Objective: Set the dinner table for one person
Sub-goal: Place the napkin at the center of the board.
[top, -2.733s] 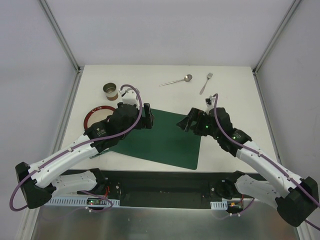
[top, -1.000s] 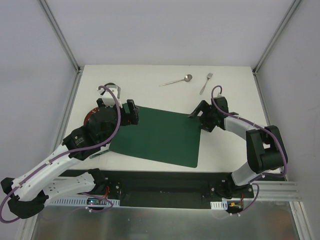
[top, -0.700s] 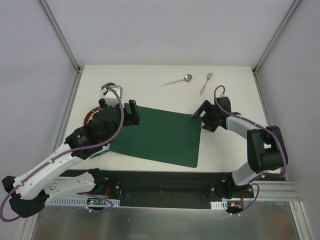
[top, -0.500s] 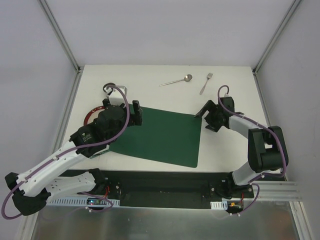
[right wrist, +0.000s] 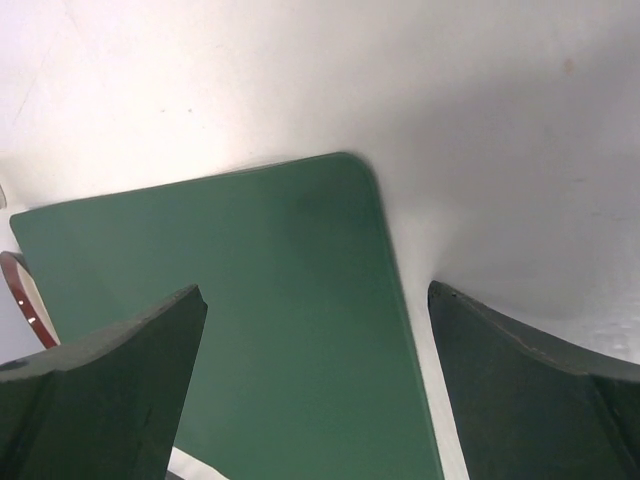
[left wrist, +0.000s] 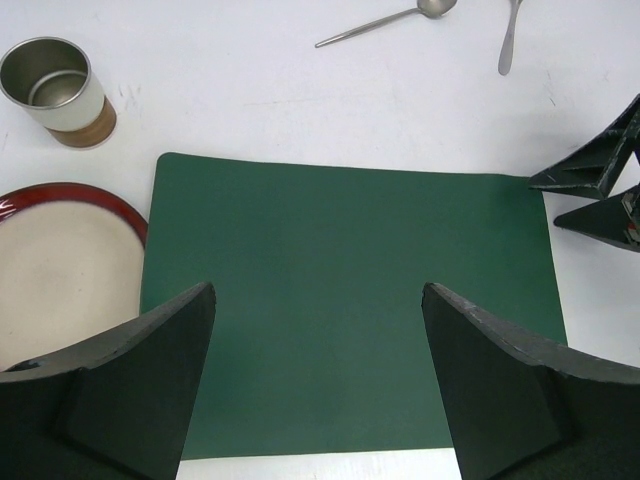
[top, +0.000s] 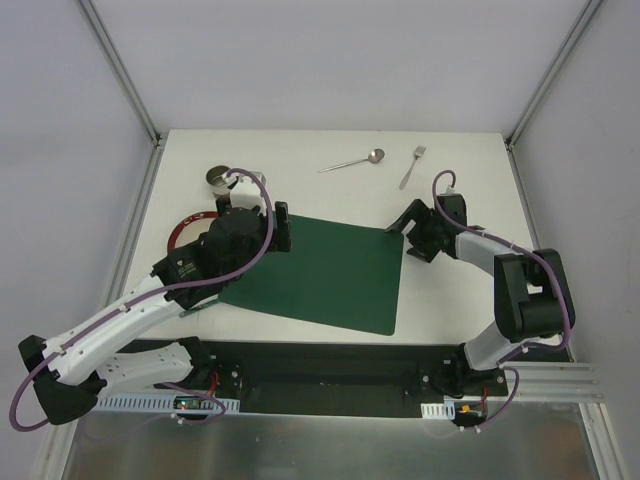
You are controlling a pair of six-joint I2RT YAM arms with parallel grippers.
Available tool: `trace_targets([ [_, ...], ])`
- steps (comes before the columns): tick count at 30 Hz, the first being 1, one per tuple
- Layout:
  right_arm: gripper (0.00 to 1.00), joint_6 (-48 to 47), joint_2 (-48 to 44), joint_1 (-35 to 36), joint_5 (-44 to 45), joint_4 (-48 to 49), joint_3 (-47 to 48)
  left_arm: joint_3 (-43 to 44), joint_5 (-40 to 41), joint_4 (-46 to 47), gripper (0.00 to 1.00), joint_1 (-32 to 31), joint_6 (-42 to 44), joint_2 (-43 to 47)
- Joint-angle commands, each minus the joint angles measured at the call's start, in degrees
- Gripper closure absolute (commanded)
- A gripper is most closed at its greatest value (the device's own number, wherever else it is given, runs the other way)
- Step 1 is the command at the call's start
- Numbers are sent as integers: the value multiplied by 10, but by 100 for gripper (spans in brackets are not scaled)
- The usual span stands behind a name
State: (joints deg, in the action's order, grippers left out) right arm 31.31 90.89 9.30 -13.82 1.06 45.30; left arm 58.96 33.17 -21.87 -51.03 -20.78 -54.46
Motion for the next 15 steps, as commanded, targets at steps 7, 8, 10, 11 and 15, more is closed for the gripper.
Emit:
trace_targets([
  [7,4,29,53,41,-5,27,12,-10,-13,21,17,-3,-9,0],
  [8,4,31,60,43,-6,29,14,-12,-14,22,17,-2,-9,-1],
  [10,4,34,68,49,-8,33,19,-14,-14,22,17,-3,-9,-4],
  [11,4,35,75,51,-8,33,24,-15,-16,22,17,-3,-10,-5],
  [15,4,36,90,51,-9,39,40,-21,-25,22,17,-3,-18,-4],
])
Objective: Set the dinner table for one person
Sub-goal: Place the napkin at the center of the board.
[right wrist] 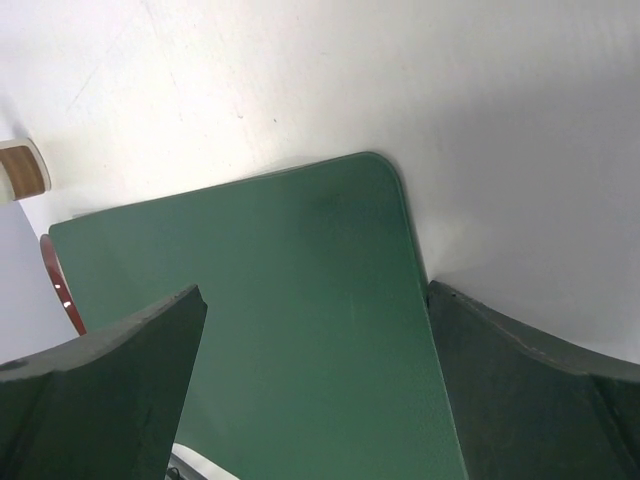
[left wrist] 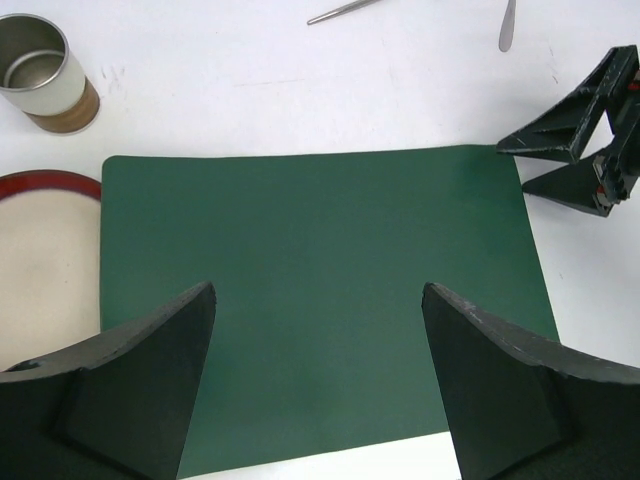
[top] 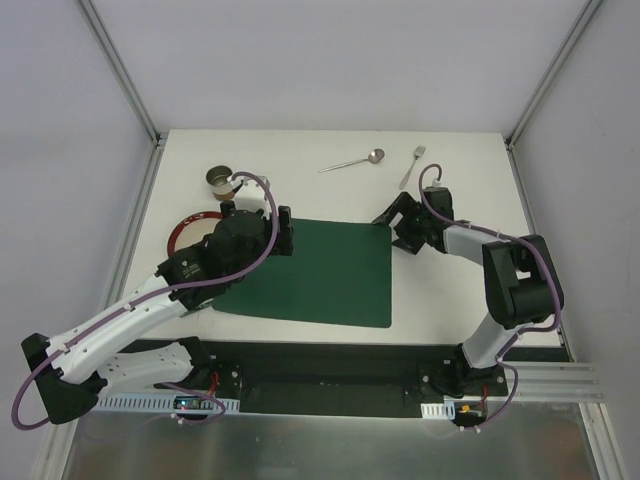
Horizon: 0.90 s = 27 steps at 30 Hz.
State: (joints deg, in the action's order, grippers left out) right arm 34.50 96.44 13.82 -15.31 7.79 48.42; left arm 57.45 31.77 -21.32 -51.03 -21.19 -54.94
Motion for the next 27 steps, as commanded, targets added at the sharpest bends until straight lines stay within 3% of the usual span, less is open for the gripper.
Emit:
trace_targets([
  [1,4,-3,38,6,7,-29,17,-8,-13,16,17,-2,-17,2],
  [5,4,-19,47,3,6,-56,62,-16,-14,16,17,-3,-18,12],
  [13,4,-21,-30,16,-22,-73,92,-26,-5,16,17,-2,-14,40],
  [18,4,-20,-52,80,-31,-93,105,-30,43,1,17,-3,-12,40],
  [24,4,-8,-81,124,-44,-81,74,-16,164,-15,18,4,-21,-32],
  [27,4,-13,-120,125,-44,-81,49,-4,171,-38,19,50,-63,-89],
])
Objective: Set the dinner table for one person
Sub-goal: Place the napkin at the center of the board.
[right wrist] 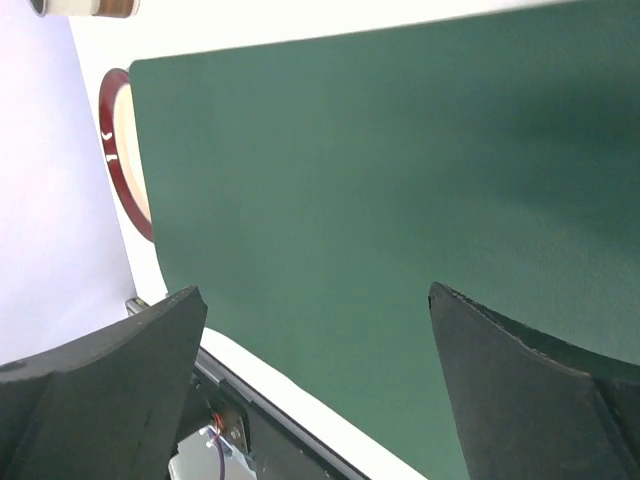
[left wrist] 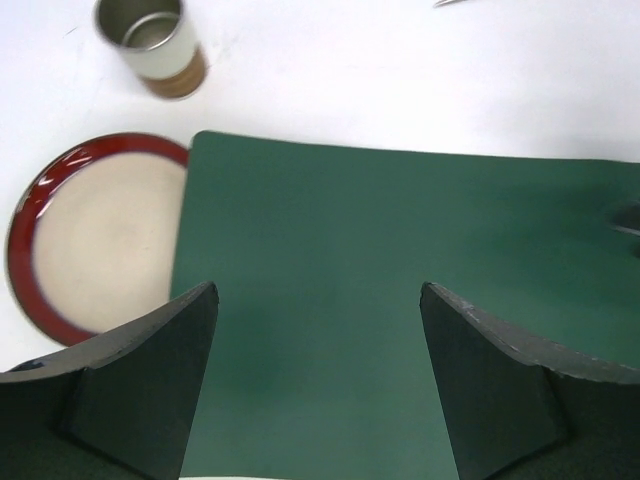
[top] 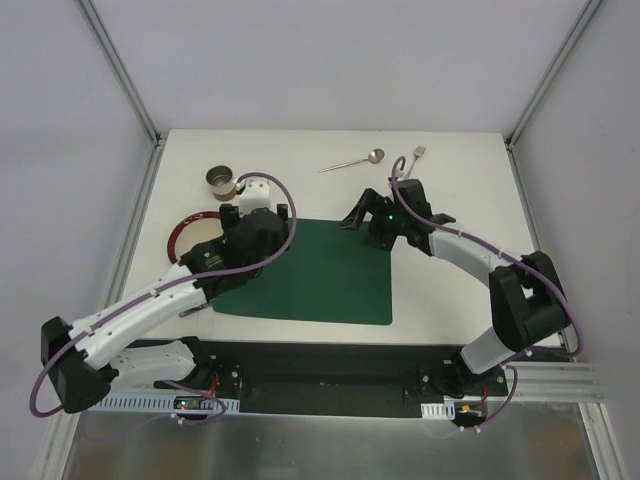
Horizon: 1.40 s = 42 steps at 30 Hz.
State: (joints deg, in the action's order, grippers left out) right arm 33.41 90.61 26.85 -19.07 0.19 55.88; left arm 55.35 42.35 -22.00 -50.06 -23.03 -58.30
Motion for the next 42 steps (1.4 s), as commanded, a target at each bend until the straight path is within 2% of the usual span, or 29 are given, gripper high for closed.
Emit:
trace_targets([
  [1,4,-4,-74,-7,-1,-4,-31,16,57,-37,20,54,-59,-72],
  [2,4,-8,-82,-7,3,-4,-39,13,49,-40,21,89,-84,-77],
  [6,4,-12,-131,-7,9,-4,-70,-11,27,-46,25,158,-134,-88],
  [13,4,-1,-158,-7,-4,23,-105,18,41,-76,28,200,-182,-160],
  [19,4,24,-57,17,-20,83,-99,40,24,-80,30,205,-214,-201],
  [24,4,39,71,49,-53,107,-28,49,23,-80,31,205,-204,-194],
  [28,3,49,128,98,-68,104,29,65,35,-79,29,205,-178,-182],
  [32,3,54,165,128,-69,93,63,74,45,-78,28,205,-162,-169],
  [42,3,104,197,112,-63,111,36,59,43,-78,28,204,-152,-106],
])
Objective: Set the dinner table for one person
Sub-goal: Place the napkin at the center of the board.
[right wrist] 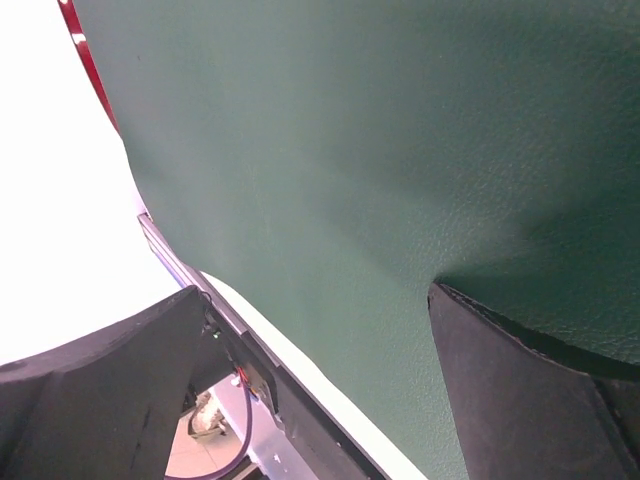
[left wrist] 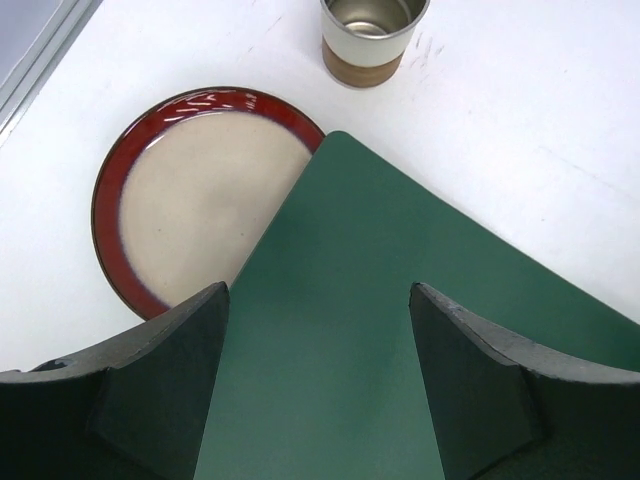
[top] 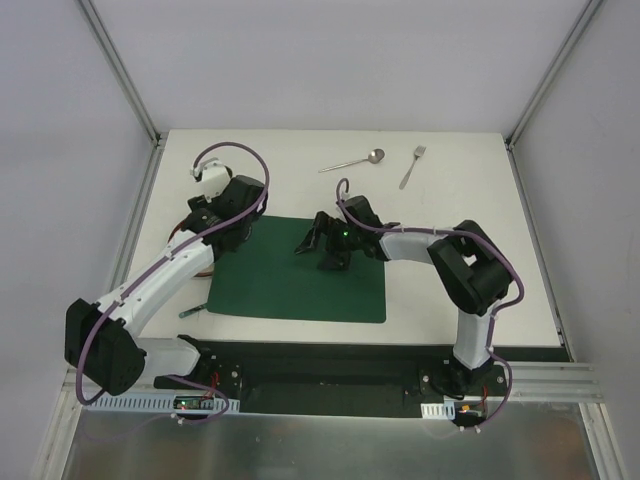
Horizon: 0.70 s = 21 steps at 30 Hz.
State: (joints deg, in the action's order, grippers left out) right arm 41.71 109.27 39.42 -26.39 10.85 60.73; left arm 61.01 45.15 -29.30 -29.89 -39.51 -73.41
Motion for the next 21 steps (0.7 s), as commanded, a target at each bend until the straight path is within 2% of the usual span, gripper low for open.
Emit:
trace_targets([
  [1,3,26,8,-24,12,4,-17,1,17,-5,28,3,14,49],
  [12,3,-4,-56,-151,29,-15,-104,-5,34,-5,28,-5,22,86],
  [21,3,-34,-64,-200,45,-49,-116,-5,40,-5,28,-16,31,73],
])
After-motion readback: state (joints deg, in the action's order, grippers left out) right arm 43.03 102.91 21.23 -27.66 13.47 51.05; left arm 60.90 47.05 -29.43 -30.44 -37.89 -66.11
